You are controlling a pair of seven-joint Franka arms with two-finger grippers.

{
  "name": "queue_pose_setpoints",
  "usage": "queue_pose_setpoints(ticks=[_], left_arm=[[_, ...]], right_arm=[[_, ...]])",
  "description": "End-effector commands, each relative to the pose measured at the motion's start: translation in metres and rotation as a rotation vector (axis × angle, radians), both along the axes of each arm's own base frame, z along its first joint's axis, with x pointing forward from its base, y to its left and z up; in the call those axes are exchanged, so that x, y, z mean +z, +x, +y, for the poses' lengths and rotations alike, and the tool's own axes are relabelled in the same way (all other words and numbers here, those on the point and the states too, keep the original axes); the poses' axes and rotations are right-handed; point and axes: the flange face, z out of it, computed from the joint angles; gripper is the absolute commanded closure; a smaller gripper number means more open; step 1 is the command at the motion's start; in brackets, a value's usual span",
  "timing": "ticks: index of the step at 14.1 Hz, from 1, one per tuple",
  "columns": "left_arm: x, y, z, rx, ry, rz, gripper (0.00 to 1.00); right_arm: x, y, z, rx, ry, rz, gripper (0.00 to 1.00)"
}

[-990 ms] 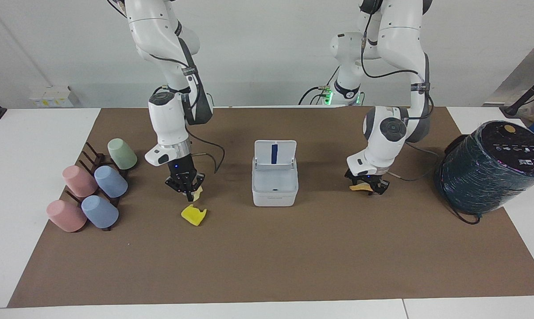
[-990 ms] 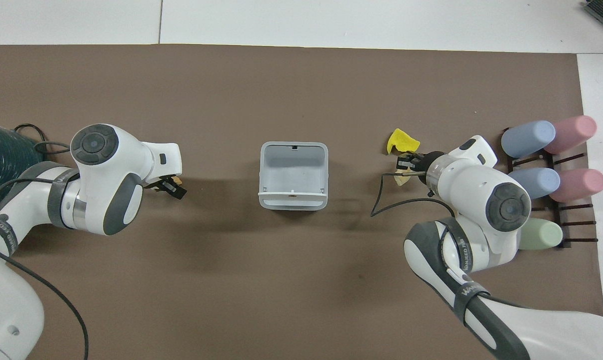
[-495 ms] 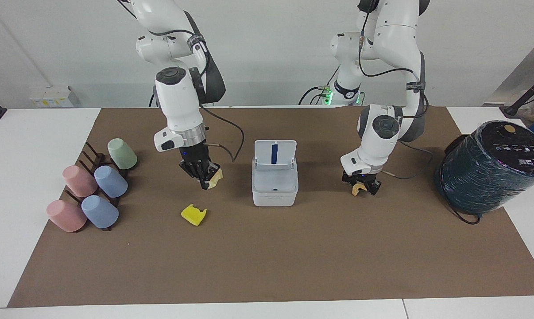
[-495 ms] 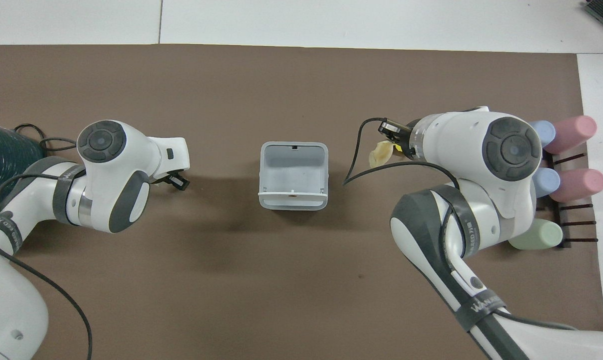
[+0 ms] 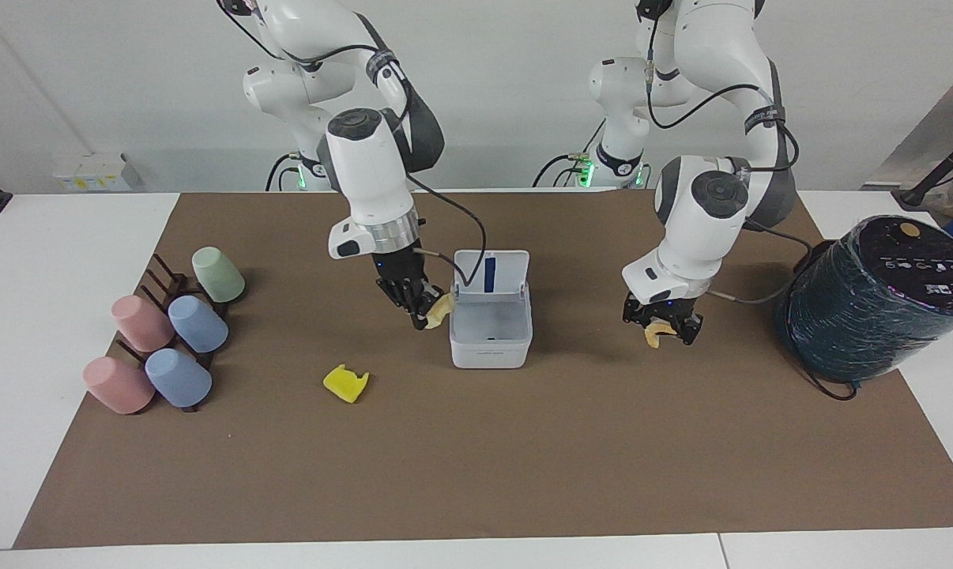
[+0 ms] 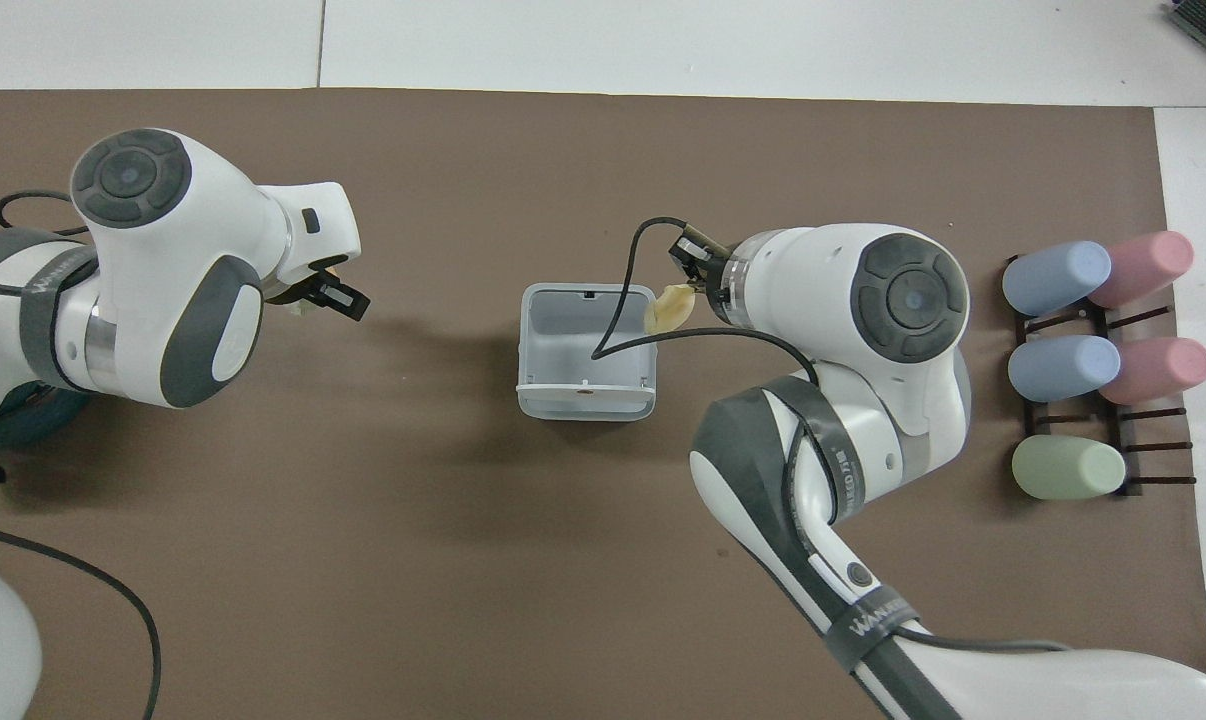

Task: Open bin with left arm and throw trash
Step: 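Carry the tan piece into the bin with the right gripper and release, then drop the wedge into the bin while the right gripper reaches the sponge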

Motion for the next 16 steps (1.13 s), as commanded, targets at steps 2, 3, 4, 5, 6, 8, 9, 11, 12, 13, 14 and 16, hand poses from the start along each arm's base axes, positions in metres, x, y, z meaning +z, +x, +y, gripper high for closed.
queue_pose_setpoints(ticks=[2, 3, 4, 5, 6, 8, 9, 11, 12, 13, 14, 16], left_arm=[[0.033, -0.004, -0.039, 0.115, -0.062, -0.003, 1.00], [0.037, -0.009, -0.057, 0.141, -0.070, -0.001, 1.00], [0.037, -0.015, -0.073, 0.175, -0.076, 0.001, 1.00], [0.038, -0.023, -0.095, 0.204, -0.085, -0.004, 1.00], [0.040, -0.028, -0.110, 0.245, -0.096, -0.009, 1.00], [0.041, -0.038, -0.136, 0.295, -0.119, -0.025, 1.00], [0.041, -0.041, -0.143, 0.310, -0.128, -0.027, 1.00], [0.041, -0.045, -0.154, 0.316, -0.142, -0.036, 1.00], [0.040, -0.047, -0.157, 0.334, -0.158, -0.038, 1.00], [0.040, -0.051, -0.167, 0.349, -0.181, -0.046, 1.00], [0.037, -0.057, -0.179, 0.362, -0.196, -0.056, 1.00], [0.029, -0.071, -0.197, 0.380, -0.209, -0.056, 1.00]], right_arm=[[-0.011, 0.009, 0.027, -0.031, 0.035, 0.010, 0.82], [-0.011, 0.008, 0.029, -0.037, 0.038, 0.012, 0.54], [-0.010, 0.008, 0.030, -0.042, 0.040, 0.012, 0.49], [-0.011, 0.007, 0.030, -0.042, 0.039, 0.013, 0.38], [-0.011, 0.008, 0.029, -0.042, 0.037, 0.013, 0.36], [-0.010, 0.010, 0.023, -0.039, 0.031, 0.008, 0.34], [-0.011, 0.012, 0.018, -0.044, 0.028, 0.011, 0.34], [-0.011, 0.012, 0.015, -0.020, 0.009, 0.005, 0.34], [-0.012, 0.017, 0.003, 0.023, -0.013, -0.005, 0.33], [-0.013, 0.024, -0.013, 0.080, -0.039, -0.019, 0.29], [-0.015, 0.029, -0.029, 0.137, -0.067, -0.027, 0.23], [-0.030, 0.030, -0.059, 0.221, -0.114, -0.018, 0.16]])
